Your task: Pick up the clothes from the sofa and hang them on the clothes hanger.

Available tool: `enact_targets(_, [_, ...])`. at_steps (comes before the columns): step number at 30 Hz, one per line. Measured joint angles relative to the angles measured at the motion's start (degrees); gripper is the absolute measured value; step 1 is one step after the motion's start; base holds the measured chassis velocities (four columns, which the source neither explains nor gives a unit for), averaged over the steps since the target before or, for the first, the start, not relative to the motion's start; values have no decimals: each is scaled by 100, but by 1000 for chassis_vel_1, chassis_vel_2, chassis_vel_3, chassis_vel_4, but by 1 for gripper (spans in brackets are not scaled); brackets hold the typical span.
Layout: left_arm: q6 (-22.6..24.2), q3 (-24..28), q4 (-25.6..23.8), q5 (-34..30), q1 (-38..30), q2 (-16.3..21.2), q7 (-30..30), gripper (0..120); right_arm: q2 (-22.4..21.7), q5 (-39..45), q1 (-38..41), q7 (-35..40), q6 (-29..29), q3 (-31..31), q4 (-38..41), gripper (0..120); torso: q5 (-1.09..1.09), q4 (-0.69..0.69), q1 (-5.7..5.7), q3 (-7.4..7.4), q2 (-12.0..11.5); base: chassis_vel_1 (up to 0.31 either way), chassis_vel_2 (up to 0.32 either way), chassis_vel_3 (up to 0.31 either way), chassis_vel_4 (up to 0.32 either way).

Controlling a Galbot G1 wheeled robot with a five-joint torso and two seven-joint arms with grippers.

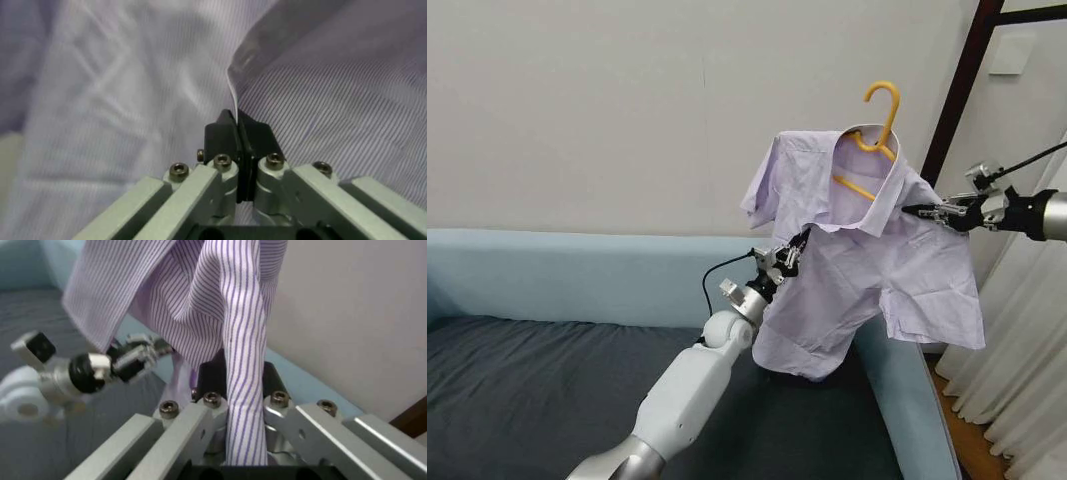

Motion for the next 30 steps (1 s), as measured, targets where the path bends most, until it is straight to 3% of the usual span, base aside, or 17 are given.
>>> enact_targets(4, [-17,197,303,192,76,-315,-236,0,106,198,28,285,-6,16,-117,1,0,-3,0,0,0,0,0,0,0])
enact_targets(7, [-14,293,305,227,133,-328,-468,0,201,352,77,590,-90,-2,-139,1,0,-2,0,0,0,0,0,0,0])
enact_targets(12, [64,398,26,239,386,-130,-798,15,451,984,372,1781,-517,-124,-82,1,-1,1,0,0,0,0,0,0,0])
enact_targets(15, [116,358,-417,223,771,309,-933,30,601,1296,705,2697,-861,-268,-98,1,-2,3,0,1,0,0,0,0,0])
enact_targets(18, [126,255,-653,208,985,515,-948,35,608,1437,893,3018,-922,-416,-93,1,-2,2,0,0,0,0,0,0,0])
enact_targets(20, [94,25,-961,205,1370,789,-907,49,615,1795,1304,3743,-933,-723,-40,1,-2,1,0,0,0,0,0,0,0])
enact_targets(24, [13,-160,-1074,207,1636,958,-828,59,594,2202,1682,4395,-935,-969,47,1,-2,2,0,0,0,0,0,0,0])
enact_targets(30, [-125,-306,-1071,211,1843,1067,-791,84,440,2844,2361,5370,-950,-1352,173,1,-2,-1,0,0,0,0,0,0,0])
